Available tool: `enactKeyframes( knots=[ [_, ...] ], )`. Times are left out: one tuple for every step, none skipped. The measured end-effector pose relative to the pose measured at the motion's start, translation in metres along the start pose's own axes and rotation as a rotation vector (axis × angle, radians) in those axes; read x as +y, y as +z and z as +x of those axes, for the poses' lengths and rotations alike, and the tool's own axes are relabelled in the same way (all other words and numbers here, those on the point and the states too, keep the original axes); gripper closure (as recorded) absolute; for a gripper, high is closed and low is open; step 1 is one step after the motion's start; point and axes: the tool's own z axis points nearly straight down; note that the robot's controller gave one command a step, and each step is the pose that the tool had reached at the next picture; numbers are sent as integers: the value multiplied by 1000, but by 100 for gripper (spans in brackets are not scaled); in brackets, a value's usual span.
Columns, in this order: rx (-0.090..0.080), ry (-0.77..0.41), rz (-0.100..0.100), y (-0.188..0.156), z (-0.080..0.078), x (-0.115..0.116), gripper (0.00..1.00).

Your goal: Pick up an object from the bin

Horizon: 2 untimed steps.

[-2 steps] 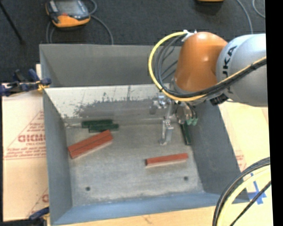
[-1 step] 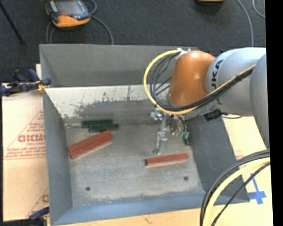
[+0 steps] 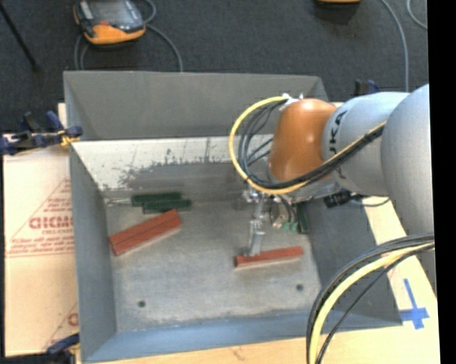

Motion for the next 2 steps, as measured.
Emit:
enactKeyframes(
  knots=[
    [-4,-38,2,1,55,6,0],
    [0,-49,2,2,107,7,0]
  ],
)
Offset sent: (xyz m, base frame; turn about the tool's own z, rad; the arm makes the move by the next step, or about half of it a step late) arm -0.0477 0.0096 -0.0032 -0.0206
